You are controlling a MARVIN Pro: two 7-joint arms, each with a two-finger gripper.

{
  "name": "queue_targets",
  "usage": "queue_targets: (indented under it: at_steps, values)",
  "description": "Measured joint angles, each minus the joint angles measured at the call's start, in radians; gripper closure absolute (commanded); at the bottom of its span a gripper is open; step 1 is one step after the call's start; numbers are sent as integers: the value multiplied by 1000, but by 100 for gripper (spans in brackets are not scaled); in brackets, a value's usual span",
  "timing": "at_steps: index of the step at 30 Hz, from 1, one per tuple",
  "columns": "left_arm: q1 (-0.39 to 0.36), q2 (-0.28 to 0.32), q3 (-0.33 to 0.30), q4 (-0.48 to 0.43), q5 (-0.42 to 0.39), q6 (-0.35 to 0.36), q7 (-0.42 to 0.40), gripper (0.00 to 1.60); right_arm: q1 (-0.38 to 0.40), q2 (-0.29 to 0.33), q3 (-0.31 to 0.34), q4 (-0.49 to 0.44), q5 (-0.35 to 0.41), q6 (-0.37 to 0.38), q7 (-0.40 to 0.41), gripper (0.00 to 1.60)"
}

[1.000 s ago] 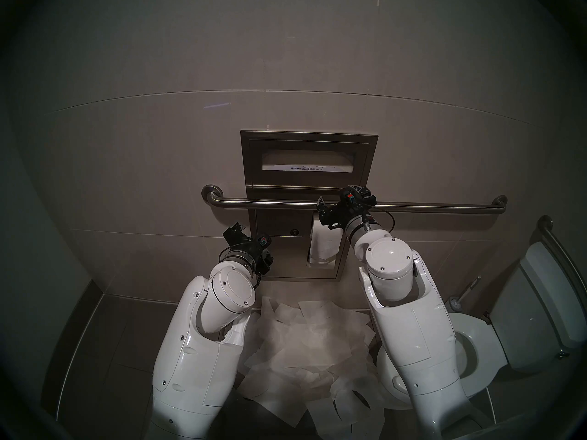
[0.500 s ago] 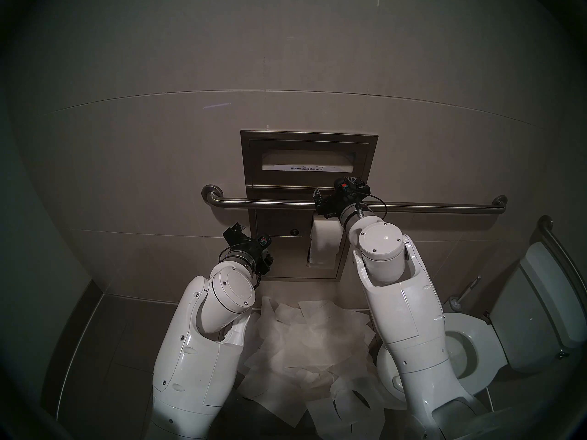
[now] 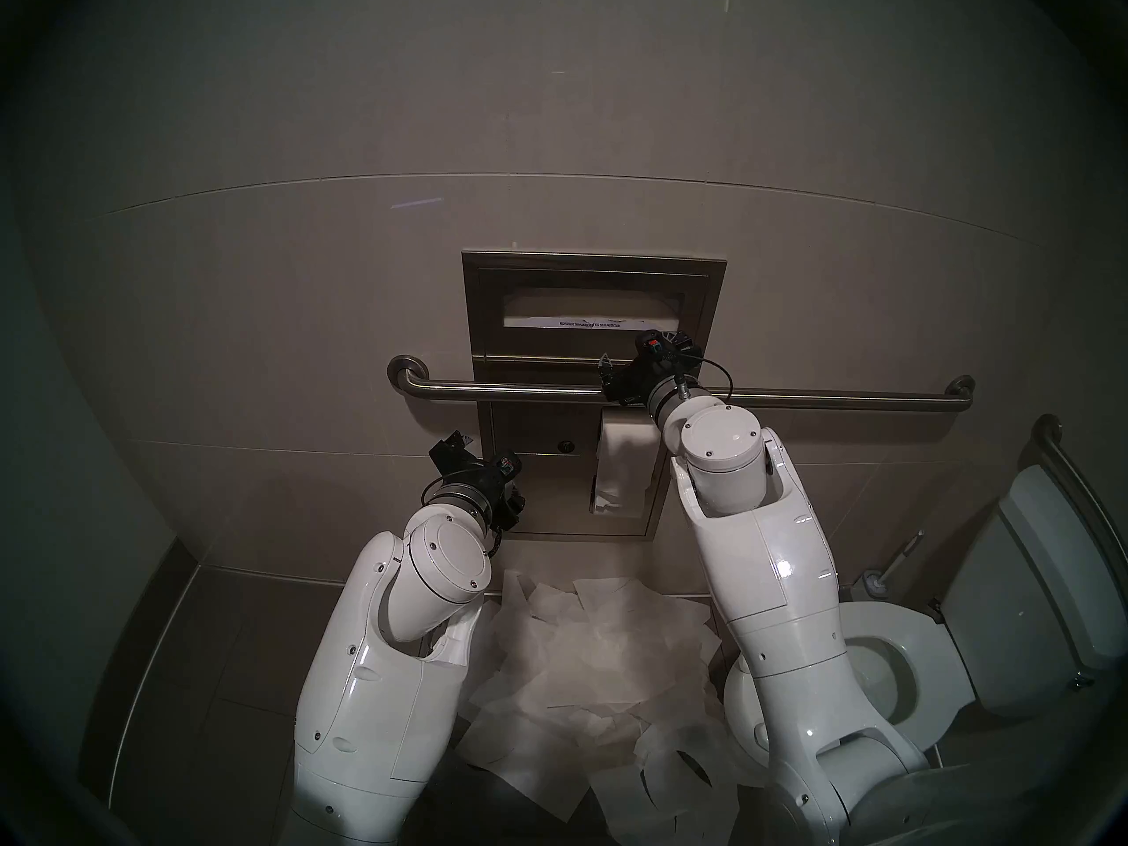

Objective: Take out a toilet seat cover

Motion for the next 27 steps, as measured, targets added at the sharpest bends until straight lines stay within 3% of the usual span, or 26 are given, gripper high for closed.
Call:
queue_targets:
  at_steps: [27]
  values:
    - [1,0,0,40,2,0,0,0,181,-24,44,212,-11,-2,68,0]
